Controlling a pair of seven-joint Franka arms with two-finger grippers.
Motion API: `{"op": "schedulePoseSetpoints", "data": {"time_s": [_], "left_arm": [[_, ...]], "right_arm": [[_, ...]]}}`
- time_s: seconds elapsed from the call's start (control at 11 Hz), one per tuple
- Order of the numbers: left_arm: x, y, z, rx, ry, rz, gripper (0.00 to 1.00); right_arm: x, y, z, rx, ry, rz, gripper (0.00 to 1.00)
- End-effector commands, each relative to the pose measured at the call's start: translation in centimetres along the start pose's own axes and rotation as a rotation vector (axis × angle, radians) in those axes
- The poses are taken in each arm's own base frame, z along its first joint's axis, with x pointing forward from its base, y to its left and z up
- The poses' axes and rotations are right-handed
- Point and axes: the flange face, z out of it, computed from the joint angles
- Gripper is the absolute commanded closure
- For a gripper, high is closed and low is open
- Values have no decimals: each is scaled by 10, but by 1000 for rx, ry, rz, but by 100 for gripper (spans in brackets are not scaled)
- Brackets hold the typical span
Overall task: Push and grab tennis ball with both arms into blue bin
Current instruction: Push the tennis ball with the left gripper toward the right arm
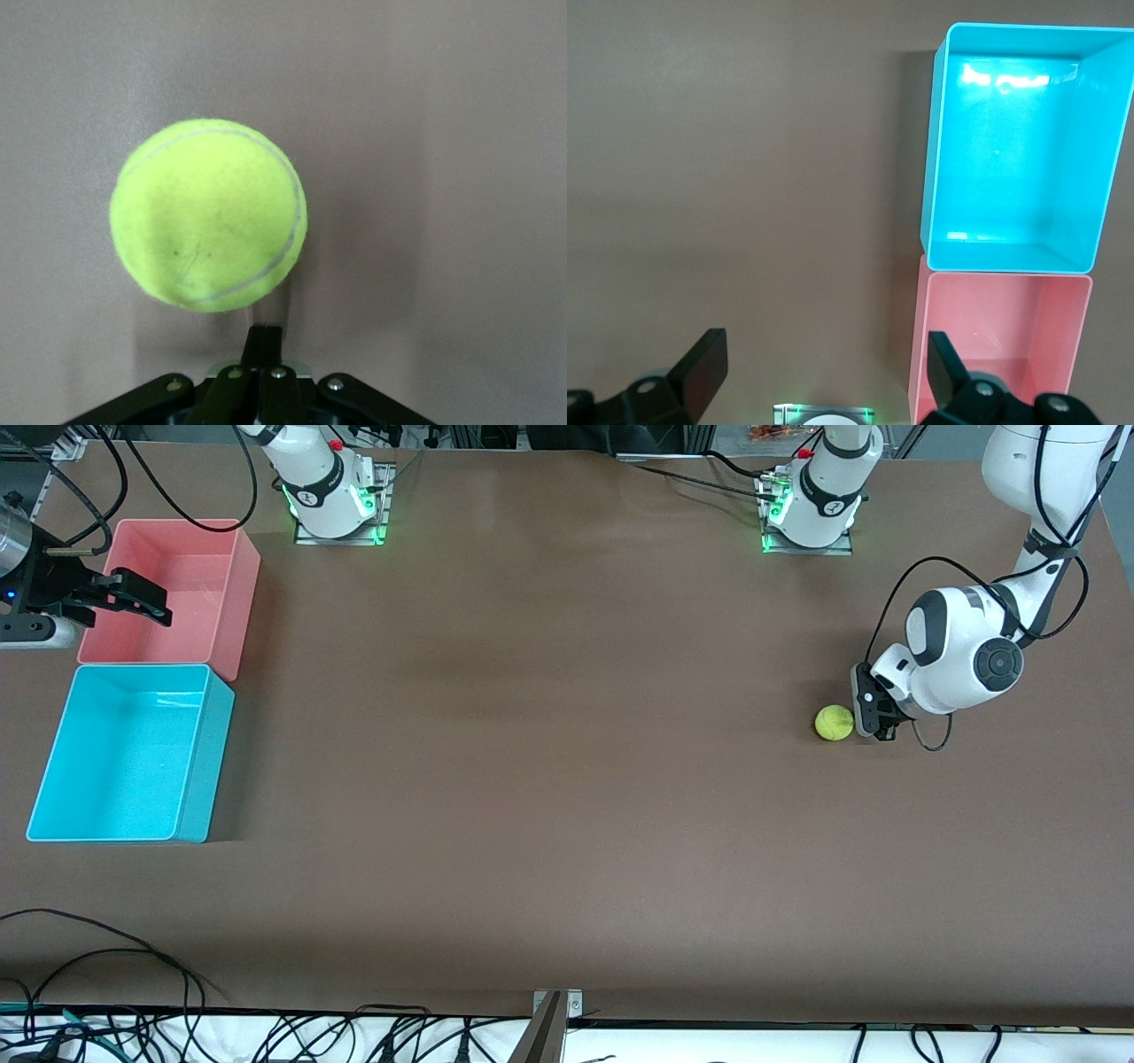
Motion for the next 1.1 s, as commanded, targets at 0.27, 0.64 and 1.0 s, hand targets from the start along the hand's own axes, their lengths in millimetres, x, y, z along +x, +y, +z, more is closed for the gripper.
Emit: {"op": "schedulePoseSetpoints", "data": {"time_s": [0.27,0.64,1.0], "left_arm": [[8,-5,-8,29,15,13,100],[9,-7,-26,62,10,10,100],[8,-7,-23,56,12,7,100]], "right_arm": [[-5,0,-6,18,-2,4,0],[-5,0,-6,18,-2,4,0],[-5,0,-6,18,-2,4,0]]}}
